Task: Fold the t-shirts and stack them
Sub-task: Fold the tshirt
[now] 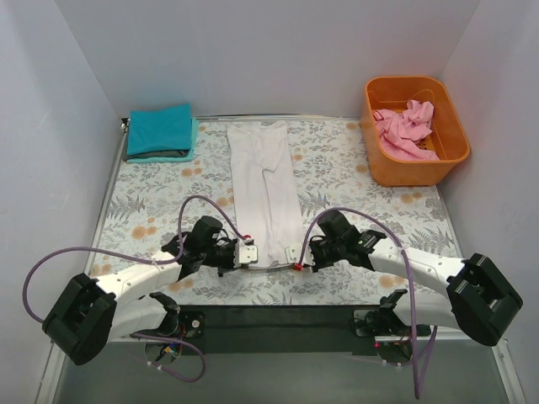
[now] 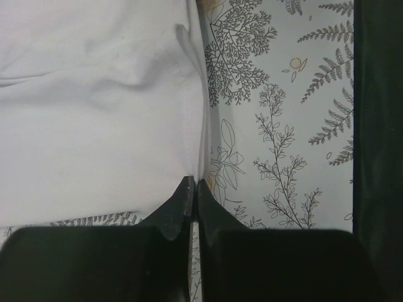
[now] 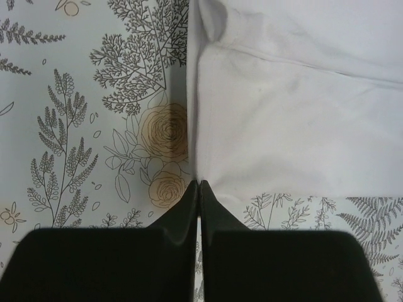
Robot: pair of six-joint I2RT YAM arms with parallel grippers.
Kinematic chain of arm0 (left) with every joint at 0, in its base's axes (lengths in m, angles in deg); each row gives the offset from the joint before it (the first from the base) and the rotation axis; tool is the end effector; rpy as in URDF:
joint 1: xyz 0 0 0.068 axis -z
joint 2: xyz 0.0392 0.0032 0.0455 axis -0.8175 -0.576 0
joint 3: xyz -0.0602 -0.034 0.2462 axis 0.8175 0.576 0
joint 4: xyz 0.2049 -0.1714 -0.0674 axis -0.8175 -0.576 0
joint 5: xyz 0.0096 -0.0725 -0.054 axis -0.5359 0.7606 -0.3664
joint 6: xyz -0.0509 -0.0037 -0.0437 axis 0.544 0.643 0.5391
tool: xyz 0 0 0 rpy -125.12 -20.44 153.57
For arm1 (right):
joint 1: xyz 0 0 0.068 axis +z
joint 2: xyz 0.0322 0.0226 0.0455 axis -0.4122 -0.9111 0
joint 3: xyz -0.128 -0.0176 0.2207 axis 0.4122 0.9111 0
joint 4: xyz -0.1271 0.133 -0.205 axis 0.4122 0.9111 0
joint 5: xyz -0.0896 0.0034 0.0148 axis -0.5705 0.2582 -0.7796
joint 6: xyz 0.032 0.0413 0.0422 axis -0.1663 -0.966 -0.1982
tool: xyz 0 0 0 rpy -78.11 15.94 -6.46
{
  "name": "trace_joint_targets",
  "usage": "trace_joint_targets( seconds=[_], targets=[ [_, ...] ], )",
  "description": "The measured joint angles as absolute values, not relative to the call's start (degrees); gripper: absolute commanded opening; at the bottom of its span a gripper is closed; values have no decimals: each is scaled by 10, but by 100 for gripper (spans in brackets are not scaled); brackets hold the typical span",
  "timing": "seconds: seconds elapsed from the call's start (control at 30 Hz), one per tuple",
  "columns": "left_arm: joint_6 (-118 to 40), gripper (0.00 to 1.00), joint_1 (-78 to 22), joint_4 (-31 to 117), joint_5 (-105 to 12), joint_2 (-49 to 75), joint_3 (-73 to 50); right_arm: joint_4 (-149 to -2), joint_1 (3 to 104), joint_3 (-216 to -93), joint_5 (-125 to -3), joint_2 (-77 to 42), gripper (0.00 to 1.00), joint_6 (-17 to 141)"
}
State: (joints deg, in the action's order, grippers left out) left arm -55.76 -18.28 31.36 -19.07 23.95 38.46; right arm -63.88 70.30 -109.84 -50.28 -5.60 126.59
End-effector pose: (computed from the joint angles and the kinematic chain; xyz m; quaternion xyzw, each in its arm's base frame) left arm 0.1579 -0.1560 0.1136 0.4161 0.8038 -0.3614 0.2241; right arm 0.1612 0.1946 0.1330 -0.7656 0.5236 0.1393 0.3468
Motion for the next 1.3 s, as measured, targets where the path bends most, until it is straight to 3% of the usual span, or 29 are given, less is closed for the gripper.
trace_joint_targets(
  seconds=[0.2, 0.4, 0.77, 1.3],
  targets=[
    [-543, 0, -183, 278, -186, 300, 385, -614, 703, -1127, -508, -43, 1, 1242],
    [-534, 0, -240, 258, -169, 281, 358, -598, 695, -1159, -520, -54, 1, 1248],
    [-577, 0, -302, 300, -164, 179, 286, -599, 661, -1234, -526, -154, 1, 1292],
    [-624, 0, -395, 409, -169, -16, 120, -610, 563, -1453, -504, -339, 1, 1353]
  ],
)
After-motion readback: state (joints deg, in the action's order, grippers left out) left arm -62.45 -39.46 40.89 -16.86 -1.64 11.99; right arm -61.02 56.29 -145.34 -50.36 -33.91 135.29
